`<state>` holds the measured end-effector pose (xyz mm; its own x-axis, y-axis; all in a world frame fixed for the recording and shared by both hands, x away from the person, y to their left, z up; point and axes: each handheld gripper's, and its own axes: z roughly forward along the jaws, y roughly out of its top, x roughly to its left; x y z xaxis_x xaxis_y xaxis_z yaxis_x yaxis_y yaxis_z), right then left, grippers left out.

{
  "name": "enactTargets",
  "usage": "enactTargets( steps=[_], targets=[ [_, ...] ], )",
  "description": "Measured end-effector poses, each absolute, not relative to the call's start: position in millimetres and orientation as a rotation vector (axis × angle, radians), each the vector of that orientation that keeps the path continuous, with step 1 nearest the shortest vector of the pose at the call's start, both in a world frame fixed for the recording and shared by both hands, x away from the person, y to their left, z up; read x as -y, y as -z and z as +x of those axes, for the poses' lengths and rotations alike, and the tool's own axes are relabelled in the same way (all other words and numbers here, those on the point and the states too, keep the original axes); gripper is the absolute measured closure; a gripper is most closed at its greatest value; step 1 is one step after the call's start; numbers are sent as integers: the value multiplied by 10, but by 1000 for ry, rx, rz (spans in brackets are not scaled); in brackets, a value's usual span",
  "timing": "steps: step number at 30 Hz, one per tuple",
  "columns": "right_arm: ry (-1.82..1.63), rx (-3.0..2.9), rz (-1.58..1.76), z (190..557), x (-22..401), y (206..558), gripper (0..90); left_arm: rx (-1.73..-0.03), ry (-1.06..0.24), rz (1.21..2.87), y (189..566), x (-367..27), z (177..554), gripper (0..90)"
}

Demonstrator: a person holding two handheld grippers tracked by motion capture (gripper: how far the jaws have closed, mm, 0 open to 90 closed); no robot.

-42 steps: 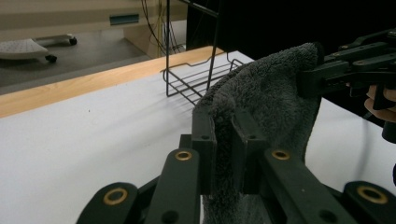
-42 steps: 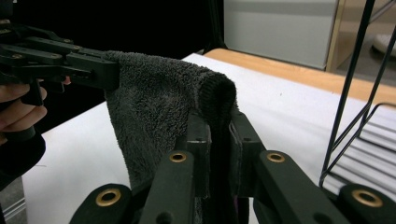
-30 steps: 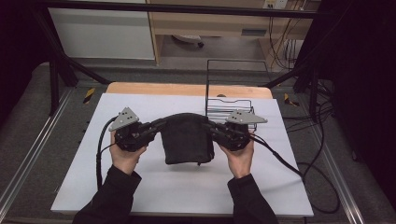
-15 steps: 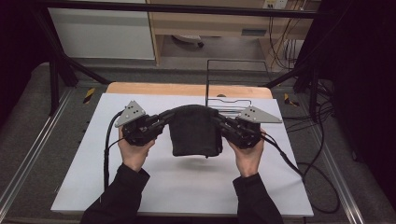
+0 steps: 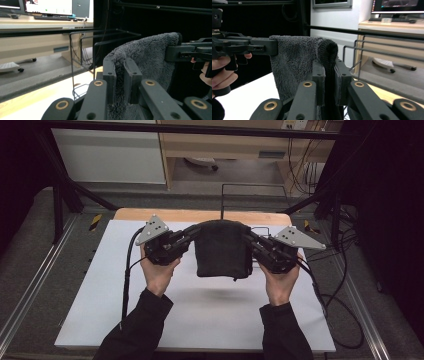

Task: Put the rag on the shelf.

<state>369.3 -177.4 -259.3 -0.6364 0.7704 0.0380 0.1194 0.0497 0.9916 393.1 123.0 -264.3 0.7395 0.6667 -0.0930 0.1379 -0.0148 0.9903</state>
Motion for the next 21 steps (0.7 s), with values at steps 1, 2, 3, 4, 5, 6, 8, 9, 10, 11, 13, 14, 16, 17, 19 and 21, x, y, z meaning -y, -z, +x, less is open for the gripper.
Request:
enactTargets(
  steps=[1,2,3,4,5,6,8,9,10,11,13,14,16,17,19,21],
  targets=[
    [-1627,-1806,892,3690,1792,2574,820,-672,-476,1551,2628,-1206,3939,811],
    [-1627,-1796,894,3689,1807,2556,820,-667,-480,1548,2611,-1181,3948,811],
    [-1627,-1796,894,3689,1807,2556,820,-663,-481,1544,2595,-1157,3956,811],
    [-1625,-1779,892,3690,1844,2520,820,-661,-483,1540,2579,-1136,3965,811],
    [-1625,-1779,892,3690,1844,2520,820,-660,-479,1533,2563,-1114,3974,811],
    [-1625,-1770,890,3690,1862,2503,820,-657,-478,1529,2546,-1093,3983,811],
    [-1621,-1753,888,3687,1893,2469,820,-650,-481,1518,2515,-1049,3997,811],
    [-1621,-1744,889,3686,1908,2454,820,-647,-484,1518,2497,-1030,4005,811],
    [-1626,-1726,890,3684,1938,2424,820,-644,-484,1516,2478,-1012,4015,811],
    [-1626,-1726,890,3684,1938,2424,820,-641,-486,1513,2457,-994,4025,811],
    [-1632,-1709,889,3687,1969,2395,820,-635,-489,1505,2415,-958,4047,811],
    [-1634,-1701,892,3690,1983,2378,820,-633,-488,1499,2392,-941,4059,811],
    [-1641,-1685,894,3695,2008,2344,820,-620,-489,1487,2351,-907,4084,811],
    [-1644,-1676,895,3697,2020,2326,821,-616,-491,1483,2329,-888,4096,811],
    [-1645,-1661,896,3704,2047,2293,821,-614,-489,1478,2288,-853,4123,811],
    [-1645,-1647,896,3711,2073,2261,821,-612,-490,1471,2253,-815,4149,811]
  ],
)
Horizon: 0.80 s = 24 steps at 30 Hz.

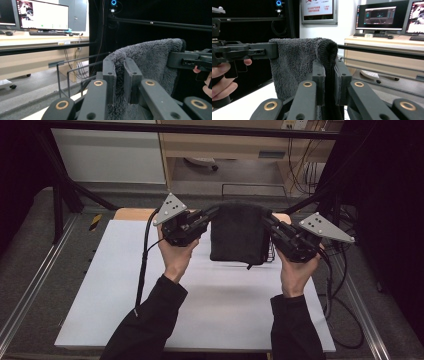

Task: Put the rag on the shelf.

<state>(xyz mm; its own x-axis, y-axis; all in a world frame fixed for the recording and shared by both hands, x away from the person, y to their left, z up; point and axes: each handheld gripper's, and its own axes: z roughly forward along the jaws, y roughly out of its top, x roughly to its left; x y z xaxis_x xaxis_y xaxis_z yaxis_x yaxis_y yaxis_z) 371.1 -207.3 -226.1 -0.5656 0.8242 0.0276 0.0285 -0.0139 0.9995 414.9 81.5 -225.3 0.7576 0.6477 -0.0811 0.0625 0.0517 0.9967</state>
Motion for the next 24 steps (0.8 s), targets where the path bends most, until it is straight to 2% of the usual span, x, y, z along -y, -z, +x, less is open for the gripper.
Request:
enactTargets(
  steps=[24],
  targets=[
    [-1606,-1526,891,3890,2266,1736,821,-590,-532,1423,1715,-489,4401,811]
  ],
)
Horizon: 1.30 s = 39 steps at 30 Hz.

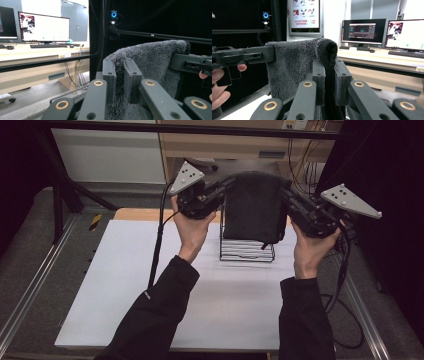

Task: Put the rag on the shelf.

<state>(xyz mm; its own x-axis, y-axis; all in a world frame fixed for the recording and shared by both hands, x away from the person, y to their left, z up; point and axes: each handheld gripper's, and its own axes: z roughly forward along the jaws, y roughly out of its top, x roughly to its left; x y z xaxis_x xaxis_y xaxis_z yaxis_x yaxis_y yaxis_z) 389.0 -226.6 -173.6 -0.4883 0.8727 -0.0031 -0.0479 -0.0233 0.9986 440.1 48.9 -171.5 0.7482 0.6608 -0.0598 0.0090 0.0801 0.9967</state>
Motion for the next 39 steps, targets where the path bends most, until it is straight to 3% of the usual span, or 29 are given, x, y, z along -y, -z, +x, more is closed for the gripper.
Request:
enactTargets(
  steps=[25,39],
  targets=[
    [-1601,-1456,869,4201,2367,1254,821,-578,-601,1390,1200,-307,4660,809],
    [-1598,-1450,854,4588,2396,1153,820,-604,-633,1378,1100,-257,4963,808]
  ],
)
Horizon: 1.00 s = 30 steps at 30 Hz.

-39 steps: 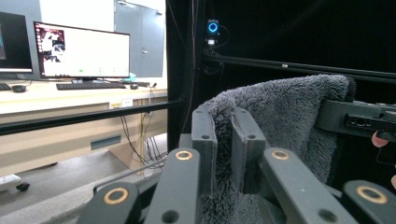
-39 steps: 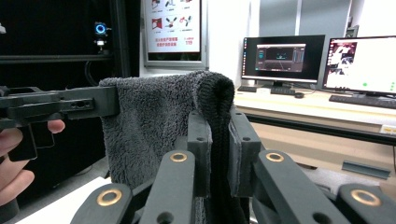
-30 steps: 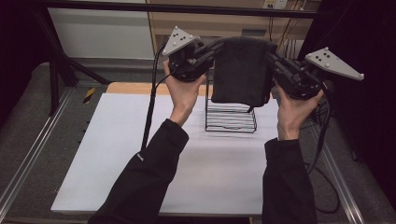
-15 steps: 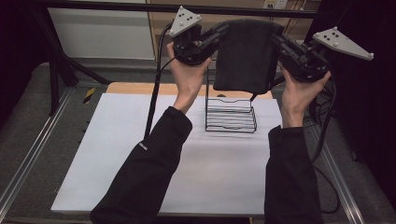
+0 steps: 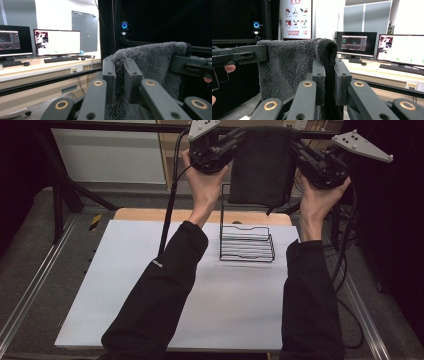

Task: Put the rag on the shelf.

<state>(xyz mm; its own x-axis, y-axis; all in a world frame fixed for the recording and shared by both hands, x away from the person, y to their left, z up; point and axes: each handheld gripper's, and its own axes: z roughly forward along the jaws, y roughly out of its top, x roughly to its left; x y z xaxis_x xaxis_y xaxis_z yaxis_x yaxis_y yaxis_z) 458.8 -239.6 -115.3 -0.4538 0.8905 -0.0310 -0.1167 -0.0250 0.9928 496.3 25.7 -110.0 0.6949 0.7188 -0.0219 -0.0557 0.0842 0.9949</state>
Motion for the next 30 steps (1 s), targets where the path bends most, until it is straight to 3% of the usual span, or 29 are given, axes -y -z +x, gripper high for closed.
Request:
enactTargets(
  steps=[7,30],
  targets=[
    [-1593,-1461,886,4754,2446,1236,819,-586,-679,1417,1190,-217,5066,807],
    [-1527,-1550,942,4906,2450,1675,819,-600,-623,1524,1617,-245,5234,807]
  ],
)
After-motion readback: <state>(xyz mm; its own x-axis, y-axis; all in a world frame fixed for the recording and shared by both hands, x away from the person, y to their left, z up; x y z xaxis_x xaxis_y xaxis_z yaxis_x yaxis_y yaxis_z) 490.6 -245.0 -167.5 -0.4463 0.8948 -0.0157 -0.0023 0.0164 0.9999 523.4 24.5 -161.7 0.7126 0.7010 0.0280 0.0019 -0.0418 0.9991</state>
